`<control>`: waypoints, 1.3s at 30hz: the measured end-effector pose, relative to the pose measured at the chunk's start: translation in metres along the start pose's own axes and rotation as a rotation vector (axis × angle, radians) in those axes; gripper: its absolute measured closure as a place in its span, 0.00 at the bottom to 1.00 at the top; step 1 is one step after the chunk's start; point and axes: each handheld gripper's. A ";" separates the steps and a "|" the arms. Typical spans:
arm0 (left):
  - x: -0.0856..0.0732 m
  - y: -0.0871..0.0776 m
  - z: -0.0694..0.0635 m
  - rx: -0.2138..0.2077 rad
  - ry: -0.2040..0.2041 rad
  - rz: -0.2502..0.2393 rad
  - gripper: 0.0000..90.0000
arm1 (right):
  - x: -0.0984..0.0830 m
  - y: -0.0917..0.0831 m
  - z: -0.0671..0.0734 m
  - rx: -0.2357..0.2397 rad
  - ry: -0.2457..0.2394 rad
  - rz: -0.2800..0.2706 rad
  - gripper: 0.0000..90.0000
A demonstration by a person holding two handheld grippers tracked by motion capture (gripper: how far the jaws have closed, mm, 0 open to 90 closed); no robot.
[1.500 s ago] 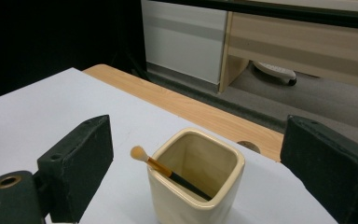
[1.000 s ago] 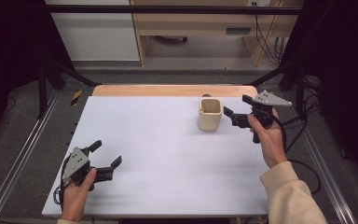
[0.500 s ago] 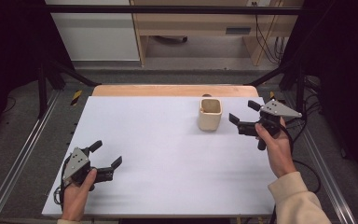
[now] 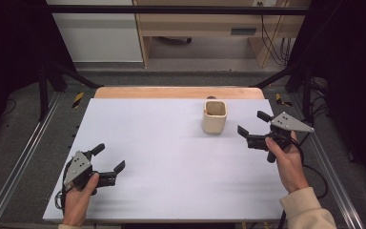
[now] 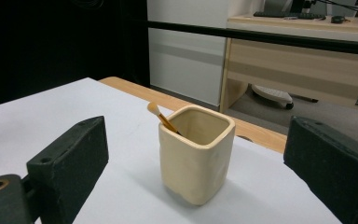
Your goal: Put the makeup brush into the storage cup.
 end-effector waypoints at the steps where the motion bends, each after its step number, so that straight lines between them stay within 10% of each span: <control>1: 0.000 0.000 0.000 -0.003 0.002 -0.001 0.02 | 0.000 -0.001 0.001 0.002 -0.001 0.000 0.07; 39: 0.002 0.000 -0.003 -0.030 0.008 -0.011 0.01 | -0.043 -0.028 0.028 0.100 -0.042 0.020 0.08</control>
Point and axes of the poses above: each handheld gripper's, and its own axes: y roughly forward along the jaws, x roughly out of its top, z roughly to its left, and after that the axes turned 11 degrees about -z, right-handed
